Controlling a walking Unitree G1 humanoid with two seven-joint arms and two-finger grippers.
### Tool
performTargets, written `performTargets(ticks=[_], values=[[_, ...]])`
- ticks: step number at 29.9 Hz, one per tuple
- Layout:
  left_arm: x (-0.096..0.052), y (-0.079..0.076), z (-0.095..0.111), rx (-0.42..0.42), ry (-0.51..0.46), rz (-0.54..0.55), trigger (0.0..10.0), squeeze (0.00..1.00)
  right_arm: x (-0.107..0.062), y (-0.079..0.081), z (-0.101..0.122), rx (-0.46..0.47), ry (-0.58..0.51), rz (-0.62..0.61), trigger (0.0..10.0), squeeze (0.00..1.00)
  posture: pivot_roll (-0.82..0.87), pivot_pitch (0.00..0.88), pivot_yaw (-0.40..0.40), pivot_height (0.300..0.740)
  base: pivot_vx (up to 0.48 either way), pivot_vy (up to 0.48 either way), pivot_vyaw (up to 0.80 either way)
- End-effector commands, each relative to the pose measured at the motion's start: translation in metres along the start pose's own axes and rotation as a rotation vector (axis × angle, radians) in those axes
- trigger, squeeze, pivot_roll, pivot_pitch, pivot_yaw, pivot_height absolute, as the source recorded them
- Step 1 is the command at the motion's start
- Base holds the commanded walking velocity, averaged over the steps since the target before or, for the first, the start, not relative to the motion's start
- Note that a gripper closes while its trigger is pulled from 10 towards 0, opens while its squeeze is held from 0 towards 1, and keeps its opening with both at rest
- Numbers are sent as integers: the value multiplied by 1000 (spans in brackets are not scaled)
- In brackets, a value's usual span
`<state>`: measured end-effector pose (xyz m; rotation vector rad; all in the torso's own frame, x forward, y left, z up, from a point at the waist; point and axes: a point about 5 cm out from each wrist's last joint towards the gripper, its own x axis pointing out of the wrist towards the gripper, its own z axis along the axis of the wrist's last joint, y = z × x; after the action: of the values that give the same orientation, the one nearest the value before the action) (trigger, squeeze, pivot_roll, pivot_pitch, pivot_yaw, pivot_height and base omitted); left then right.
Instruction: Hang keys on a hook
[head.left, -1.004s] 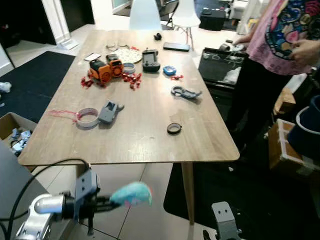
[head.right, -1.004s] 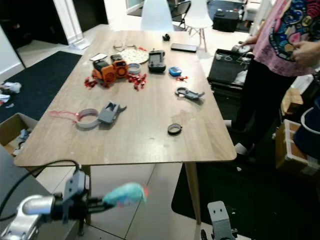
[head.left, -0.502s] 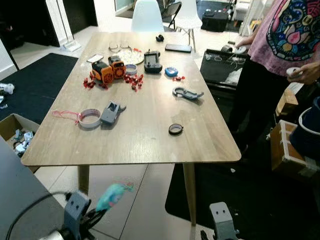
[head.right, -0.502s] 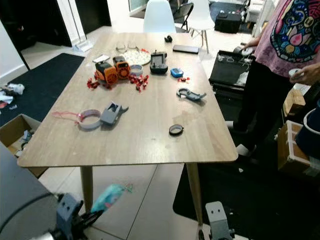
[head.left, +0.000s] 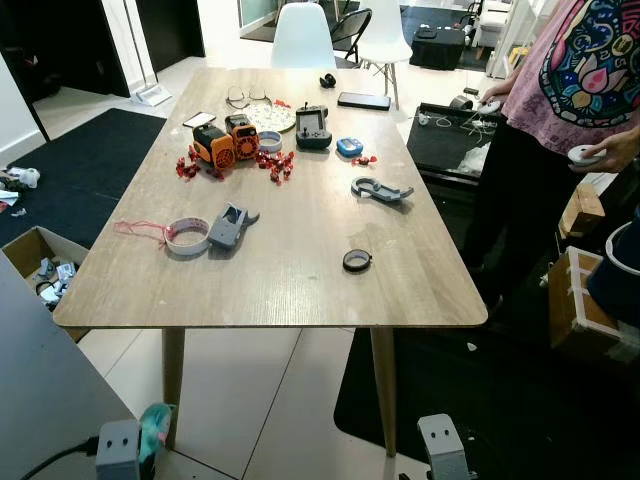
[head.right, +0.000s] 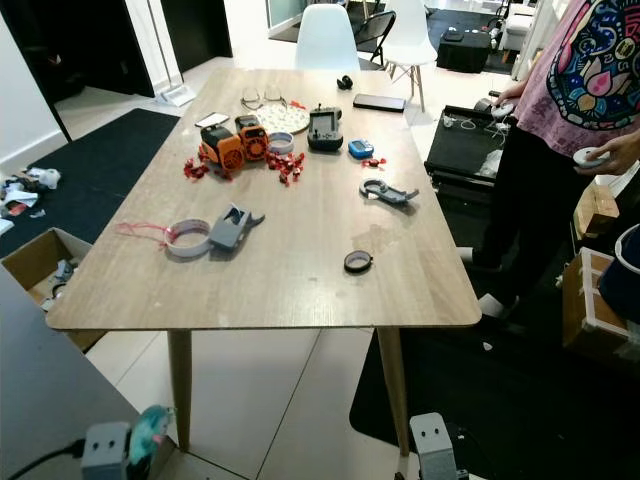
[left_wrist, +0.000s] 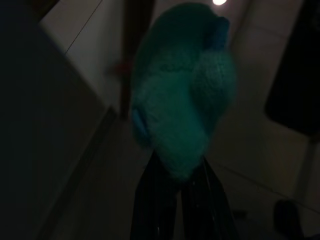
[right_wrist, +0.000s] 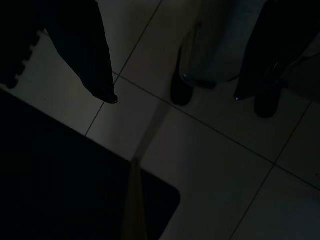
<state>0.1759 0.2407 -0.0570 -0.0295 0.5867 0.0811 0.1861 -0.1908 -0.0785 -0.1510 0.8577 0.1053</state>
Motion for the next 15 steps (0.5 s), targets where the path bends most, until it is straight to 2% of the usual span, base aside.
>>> performTargets(ticks=[1,5,9,15], values=[[-1,-10,-6,2,14,-33,10000,0,-2,0,-6,-26,26,1,10000,0,27,61,-4,740,0,0,0],[1,-15,-5,-8,7,-43,10000,0,-2,0,-7,-39,32,7,10000,0,29,54,-5,740,0,0,0],[5,-28,-5,-19,8,-58,10000,0,-2,1,-9,-54,42,16,10000,0,30,47,-9,740,0,0,772],[5,-33,-7,-36,13,-52,10000,0,-2,2,-9,-70,44,21,10000,0,33,46,-15,740,0,0,800]])
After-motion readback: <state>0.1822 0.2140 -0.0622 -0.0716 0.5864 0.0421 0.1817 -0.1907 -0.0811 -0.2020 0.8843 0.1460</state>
